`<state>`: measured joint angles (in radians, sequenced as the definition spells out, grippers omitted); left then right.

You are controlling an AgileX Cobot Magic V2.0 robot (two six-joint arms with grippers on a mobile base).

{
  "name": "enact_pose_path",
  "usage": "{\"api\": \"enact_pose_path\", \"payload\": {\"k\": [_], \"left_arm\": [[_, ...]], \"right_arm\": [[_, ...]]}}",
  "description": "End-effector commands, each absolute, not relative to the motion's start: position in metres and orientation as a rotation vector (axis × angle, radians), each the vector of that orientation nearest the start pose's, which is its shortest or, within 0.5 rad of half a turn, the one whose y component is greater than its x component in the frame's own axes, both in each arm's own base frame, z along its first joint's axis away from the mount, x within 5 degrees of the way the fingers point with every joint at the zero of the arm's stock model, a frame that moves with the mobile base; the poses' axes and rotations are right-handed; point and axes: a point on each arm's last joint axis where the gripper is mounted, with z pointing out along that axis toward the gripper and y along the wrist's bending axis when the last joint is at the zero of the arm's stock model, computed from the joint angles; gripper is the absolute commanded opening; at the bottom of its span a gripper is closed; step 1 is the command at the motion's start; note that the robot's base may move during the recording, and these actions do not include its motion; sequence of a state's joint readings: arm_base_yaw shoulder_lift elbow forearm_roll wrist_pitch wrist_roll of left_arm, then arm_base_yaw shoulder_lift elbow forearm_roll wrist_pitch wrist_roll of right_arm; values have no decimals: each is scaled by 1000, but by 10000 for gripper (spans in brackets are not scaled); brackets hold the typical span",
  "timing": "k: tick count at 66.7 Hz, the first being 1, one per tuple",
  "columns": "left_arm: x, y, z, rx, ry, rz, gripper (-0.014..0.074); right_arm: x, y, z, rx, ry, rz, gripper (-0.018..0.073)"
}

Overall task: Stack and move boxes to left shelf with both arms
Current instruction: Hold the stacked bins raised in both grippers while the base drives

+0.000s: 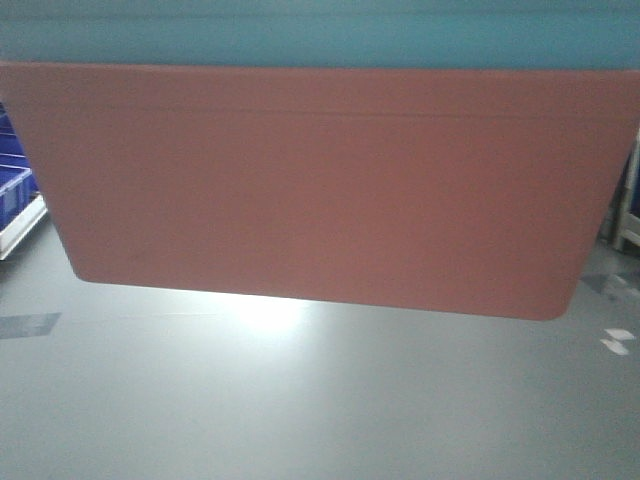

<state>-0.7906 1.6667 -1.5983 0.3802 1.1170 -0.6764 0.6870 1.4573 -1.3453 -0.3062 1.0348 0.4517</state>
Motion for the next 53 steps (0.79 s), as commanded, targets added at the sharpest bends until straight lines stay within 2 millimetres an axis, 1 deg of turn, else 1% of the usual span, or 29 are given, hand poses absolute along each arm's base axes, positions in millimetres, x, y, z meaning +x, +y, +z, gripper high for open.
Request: {"api": "enact_pose_path", "payload": {"k": [1,53], "left_arm": [[258,-257,387,255,2380,-444,-3],[259,-258,385,256,2386,-439,-3]], "right_arm": [[245,195,383,-402,2287,340,55],[245,195,383,-402,2290,338,55]]}}
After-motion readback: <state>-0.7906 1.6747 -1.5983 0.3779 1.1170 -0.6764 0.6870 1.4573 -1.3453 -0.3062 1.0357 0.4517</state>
